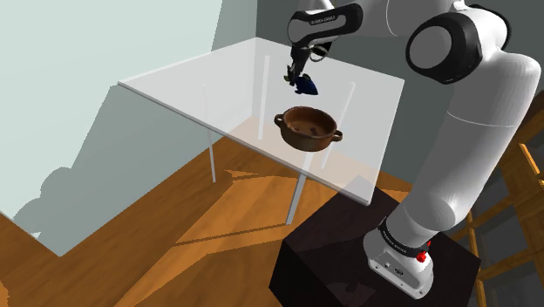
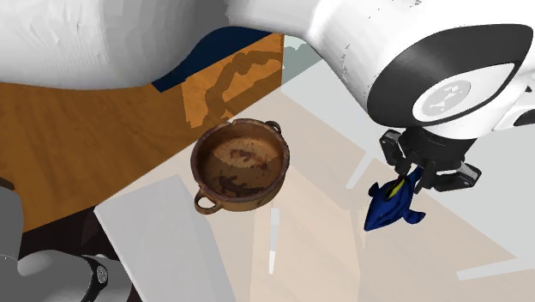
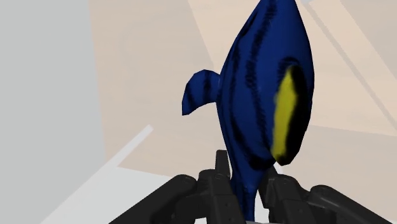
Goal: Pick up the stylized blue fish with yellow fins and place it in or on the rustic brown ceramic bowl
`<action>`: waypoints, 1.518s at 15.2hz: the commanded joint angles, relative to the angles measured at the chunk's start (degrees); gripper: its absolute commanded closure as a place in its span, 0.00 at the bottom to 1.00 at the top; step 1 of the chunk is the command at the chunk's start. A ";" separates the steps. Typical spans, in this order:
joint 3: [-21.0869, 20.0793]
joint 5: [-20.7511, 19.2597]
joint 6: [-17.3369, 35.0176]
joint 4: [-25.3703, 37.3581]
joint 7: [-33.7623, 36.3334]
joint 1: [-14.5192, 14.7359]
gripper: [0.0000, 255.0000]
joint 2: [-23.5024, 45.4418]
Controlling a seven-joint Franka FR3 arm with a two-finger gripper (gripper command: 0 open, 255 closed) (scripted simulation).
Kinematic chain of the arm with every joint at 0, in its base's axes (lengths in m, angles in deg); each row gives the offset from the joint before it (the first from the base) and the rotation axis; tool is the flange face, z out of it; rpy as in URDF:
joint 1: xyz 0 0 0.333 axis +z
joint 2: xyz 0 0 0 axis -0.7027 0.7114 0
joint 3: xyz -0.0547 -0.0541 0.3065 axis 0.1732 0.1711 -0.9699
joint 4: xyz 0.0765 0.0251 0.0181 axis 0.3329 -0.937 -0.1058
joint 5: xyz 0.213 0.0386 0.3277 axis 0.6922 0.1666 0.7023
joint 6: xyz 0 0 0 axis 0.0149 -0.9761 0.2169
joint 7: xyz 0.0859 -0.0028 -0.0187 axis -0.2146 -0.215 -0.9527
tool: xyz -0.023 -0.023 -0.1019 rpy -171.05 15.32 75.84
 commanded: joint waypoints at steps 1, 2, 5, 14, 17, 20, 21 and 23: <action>0.04 0.03 -1.45 1.20 -0.19 -0.06 1.00 -0.27; 0.04 0.03 -2.18 1.80 -0.23 -0.05 1.00 -0.39; 0.05 0.06 -4.37 3.71 -0.38 -0.05 1.00 -0.68; 0.08 0.22 -11.22 10.42 -0.90 -0.12 1.00 -0.84; 0.09 0.31 -13.61 13.02 -1.09 -0.17 1.00 -0.63; -0.11 -0.22 -14.05 11.21 -0.28 0.47 1.00 -2.86; -0.34 -0.79 -13.28 8.08 0.67 1.12 1.00 -5.16; -0.92 -1.87 -12.03 2.33 2.63 2.29 1.00 -9.55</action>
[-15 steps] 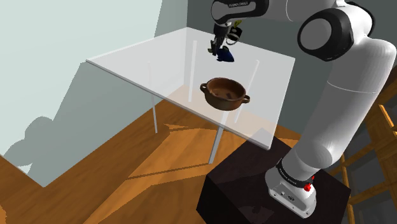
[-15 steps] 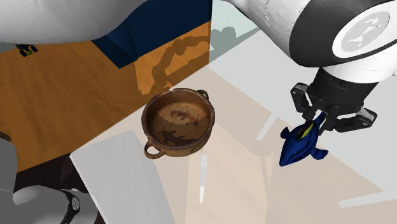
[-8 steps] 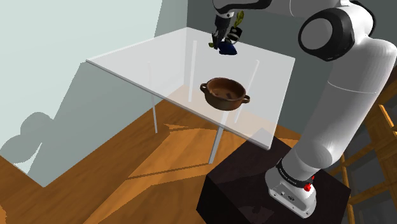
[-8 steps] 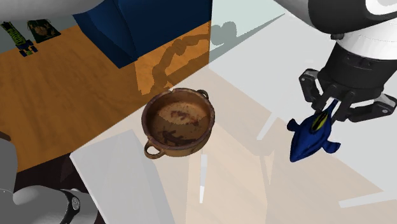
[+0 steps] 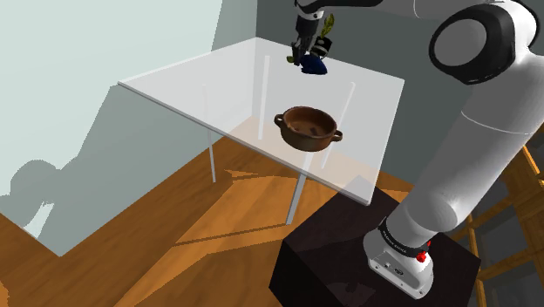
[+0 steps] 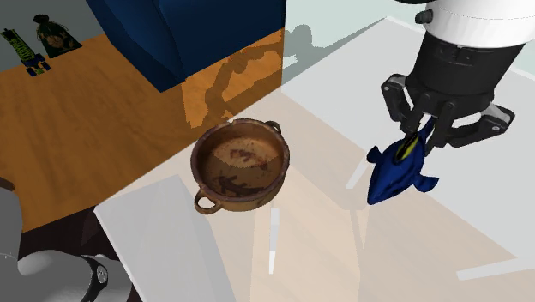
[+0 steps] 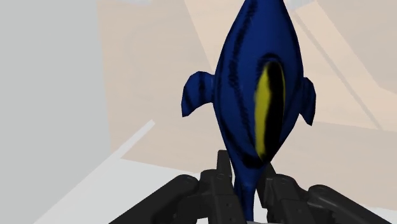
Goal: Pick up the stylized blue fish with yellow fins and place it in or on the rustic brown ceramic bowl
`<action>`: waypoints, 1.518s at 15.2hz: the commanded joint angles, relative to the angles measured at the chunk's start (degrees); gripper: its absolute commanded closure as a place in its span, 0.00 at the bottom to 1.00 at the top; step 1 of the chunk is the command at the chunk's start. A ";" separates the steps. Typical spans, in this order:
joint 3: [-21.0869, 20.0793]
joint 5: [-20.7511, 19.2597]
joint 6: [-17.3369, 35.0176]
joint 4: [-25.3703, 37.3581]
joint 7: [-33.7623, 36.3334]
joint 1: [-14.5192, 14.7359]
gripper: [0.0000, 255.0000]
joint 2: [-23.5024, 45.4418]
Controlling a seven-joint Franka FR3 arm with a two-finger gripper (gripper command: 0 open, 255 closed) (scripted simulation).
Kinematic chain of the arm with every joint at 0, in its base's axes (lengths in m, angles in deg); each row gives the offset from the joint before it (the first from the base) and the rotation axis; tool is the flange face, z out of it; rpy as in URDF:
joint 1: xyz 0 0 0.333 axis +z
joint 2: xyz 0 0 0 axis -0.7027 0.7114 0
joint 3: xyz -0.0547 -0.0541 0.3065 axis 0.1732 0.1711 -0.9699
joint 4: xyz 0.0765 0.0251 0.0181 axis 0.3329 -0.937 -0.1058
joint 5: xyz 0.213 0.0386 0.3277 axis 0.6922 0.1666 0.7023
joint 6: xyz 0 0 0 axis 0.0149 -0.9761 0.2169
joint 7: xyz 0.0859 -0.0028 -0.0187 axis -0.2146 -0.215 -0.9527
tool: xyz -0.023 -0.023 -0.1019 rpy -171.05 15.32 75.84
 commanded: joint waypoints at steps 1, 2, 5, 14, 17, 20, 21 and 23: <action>-0.62 -1.14 1.05 -6.02 2.05 1.15 1.00 -4.86; -1.01 -1.61 1.46 -8.56 3.06 1.65 1.00 -6.90; -2.39 -2.80 2.30 -15.54 6.15 2.96 1.00 -12.75; -7.96 -3.89 1.85 -31.98 15.37 6.25 1.00 -28.47; -10.21 -3.35 0.93 -36.20 18.39 7.40 1.00 -33.20; -10.76 -3.23 2.19 -38.64 19.31 7.68 1.00 -34.27; -10.75 -3.27 2.96 -39.39 19.41 7.67 1.00 -34.25; -10.75 -3.36 4.49 -40.86 19.62 7.65 1.00 -34.16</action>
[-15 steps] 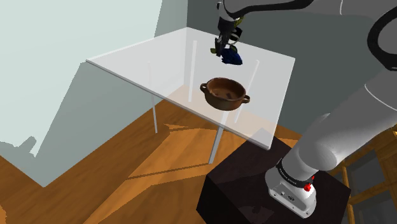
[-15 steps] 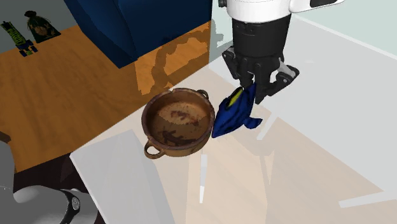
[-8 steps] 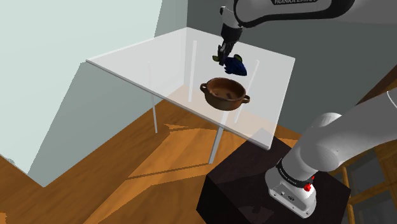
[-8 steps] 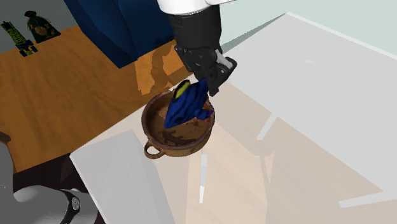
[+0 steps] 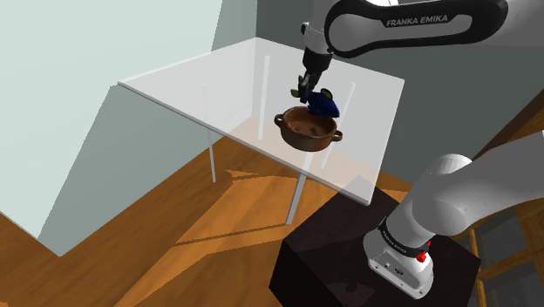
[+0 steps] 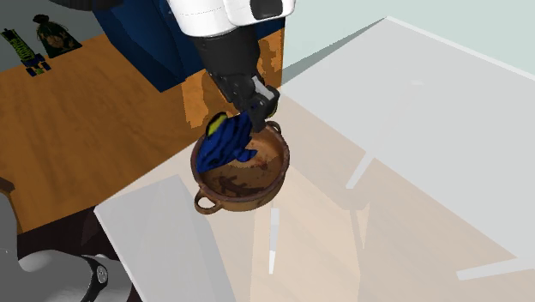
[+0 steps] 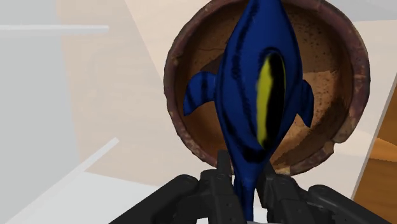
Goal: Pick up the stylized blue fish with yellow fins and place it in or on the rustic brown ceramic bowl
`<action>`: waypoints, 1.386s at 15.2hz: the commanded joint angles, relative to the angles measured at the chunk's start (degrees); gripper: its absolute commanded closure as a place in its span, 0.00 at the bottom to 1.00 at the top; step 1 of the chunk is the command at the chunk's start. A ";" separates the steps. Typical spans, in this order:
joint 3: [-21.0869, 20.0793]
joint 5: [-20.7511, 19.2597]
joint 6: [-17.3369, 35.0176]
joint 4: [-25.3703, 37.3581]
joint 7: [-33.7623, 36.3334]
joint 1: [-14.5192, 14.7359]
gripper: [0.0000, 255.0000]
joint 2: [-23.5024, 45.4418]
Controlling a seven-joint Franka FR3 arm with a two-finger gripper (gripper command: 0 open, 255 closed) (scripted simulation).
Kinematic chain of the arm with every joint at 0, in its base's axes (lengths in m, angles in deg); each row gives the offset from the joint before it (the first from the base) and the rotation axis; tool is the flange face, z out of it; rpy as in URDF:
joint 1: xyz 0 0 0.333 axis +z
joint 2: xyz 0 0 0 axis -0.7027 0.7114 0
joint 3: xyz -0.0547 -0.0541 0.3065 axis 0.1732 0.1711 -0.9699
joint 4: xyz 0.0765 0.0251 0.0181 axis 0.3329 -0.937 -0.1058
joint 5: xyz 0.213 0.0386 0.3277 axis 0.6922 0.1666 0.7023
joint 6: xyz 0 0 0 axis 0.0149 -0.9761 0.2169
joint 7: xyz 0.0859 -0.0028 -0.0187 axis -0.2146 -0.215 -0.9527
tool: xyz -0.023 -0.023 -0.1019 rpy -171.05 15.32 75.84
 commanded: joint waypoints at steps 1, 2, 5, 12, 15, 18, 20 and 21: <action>-0.09 -0.07 1.42 -1.13 0.33 0.02 1.00 0.28; -0.09 -0.12 2.19 -1.84 0.44 0.01 1.00 0.35; -0.09 -0.28 4.54 -3.90 0.78 -0.03 1.00 0.65; -0.10 -0.38 5.77 -4.93 0.96 -0.06 1.00 0.86; -0.10 -0.38 5.77 -4.93 0.96 -0.06 0.00 0.86; -0.10 -0.38 5.77 -4.93 0.96 -0.06 0.00 0.87; -0.10 -0.38 5.77 -4.93 0.96 -0.06 0.00 0.87; -0.24 -0.17 3.75 -3.56 0.86 0.07 0.00 0.23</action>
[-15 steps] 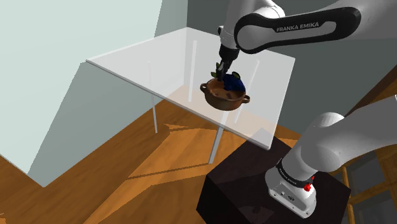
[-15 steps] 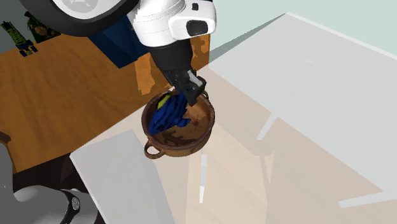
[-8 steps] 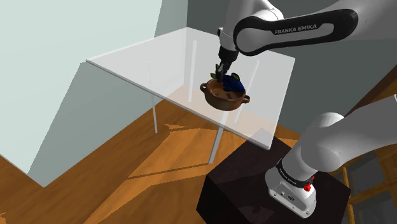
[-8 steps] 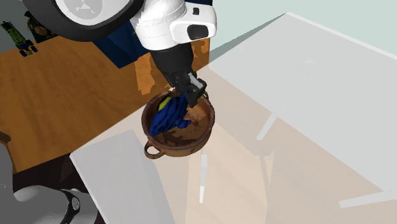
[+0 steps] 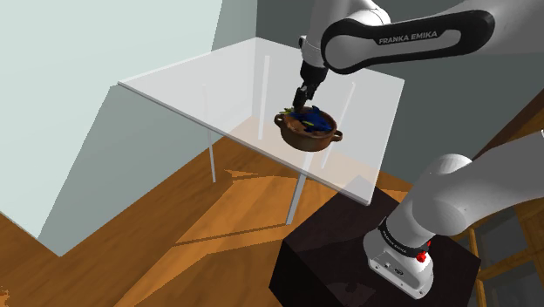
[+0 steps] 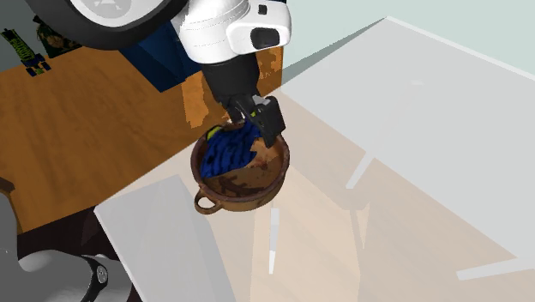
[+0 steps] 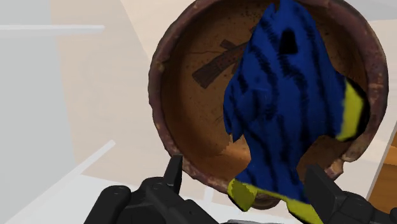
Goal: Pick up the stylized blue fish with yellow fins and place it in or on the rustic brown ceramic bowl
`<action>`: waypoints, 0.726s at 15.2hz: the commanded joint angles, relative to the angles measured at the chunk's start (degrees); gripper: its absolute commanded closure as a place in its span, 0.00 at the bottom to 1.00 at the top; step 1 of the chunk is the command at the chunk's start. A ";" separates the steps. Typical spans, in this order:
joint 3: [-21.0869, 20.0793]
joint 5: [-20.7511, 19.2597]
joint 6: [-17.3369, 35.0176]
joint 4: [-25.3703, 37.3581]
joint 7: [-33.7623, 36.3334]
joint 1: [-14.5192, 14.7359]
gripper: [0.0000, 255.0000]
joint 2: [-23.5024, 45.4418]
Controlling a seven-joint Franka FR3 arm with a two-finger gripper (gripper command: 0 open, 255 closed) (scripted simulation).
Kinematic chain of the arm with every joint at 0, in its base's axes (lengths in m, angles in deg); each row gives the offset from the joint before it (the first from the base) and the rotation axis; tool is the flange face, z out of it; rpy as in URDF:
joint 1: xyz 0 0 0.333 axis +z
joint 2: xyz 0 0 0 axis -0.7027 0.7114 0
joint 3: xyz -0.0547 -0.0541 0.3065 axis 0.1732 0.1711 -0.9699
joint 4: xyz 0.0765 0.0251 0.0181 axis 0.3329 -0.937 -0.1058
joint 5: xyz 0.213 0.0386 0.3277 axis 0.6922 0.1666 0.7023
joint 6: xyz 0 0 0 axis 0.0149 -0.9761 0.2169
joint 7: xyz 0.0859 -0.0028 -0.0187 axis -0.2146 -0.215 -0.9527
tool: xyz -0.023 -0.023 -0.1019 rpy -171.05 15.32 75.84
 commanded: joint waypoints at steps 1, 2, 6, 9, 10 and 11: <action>-0.24 0.29 -3.06 2.30 -0.10 0.19 0.00 -0.70; -0.40 0.47 -5.04 3.82 -0.18 0.30 0.00 -1.16; -0.52 0.60 -6.60 5.06 -0.23 0.37 0.00 -1.47; -0.52 0.60 -6.60 5.06 -0.23 0.37 0.00 -1.46; -0.52 0.60 -6.60 5.06 -0.23 0.37 0.00 -1.46; -0.52 0.60 -6.58 5.05 -0.23 0.37 0.00 -1.47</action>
